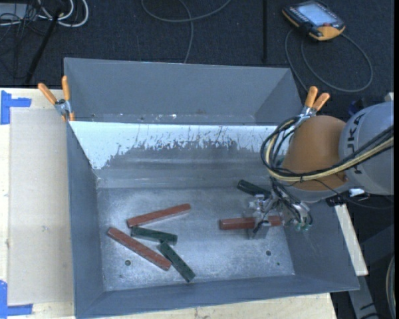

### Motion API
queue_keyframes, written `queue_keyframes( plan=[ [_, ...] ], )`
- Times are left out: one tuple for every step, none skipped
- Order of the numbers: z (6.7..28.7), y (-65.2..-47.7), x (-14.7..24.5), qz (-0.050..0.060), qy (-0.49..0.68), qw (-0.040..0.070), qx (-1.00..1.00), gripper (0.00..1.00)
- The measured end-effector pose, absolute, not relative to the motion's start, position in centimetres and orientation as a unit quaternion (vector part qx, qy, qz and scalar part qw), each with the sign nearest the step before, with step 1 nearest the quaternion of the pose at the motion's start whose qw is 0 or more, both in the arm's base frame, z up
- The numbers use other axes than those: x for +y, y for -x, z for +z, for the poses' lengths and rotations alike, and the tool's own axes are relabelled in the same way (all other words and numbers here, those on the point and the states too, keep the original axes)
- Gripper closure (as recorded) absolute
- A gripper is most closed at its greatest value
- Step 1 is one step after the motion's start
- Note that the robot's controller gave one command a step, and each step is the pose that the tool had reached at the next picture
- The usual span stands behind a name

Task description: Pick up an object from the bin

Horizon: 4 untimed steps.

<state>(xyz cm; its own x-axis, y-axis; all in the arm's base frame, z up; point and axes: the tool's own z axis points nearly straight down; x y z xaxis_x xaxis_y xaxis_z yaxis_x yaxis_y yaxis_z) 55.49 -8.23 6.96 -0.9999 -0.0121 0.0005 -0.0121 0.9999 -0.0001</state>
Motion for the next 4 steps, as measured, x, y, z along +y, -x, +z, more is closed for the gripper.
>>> queue_keyframes(
  plan=[
    [6.96,-55.49,-8.22,0.000,-0.006,0.000,-1.000,1.00],
    [6.96,-55.49,-8.22,0.000,-0.006,0.000,-1.000,1.00],
    [6.96,-55.49,-8.22,0.000,-0.007,0.000,-1.000,1.00],
    [6.95,-55.49,-8.22,0.000,-0.007,0.000,-1.000,1.00]
  ],
)
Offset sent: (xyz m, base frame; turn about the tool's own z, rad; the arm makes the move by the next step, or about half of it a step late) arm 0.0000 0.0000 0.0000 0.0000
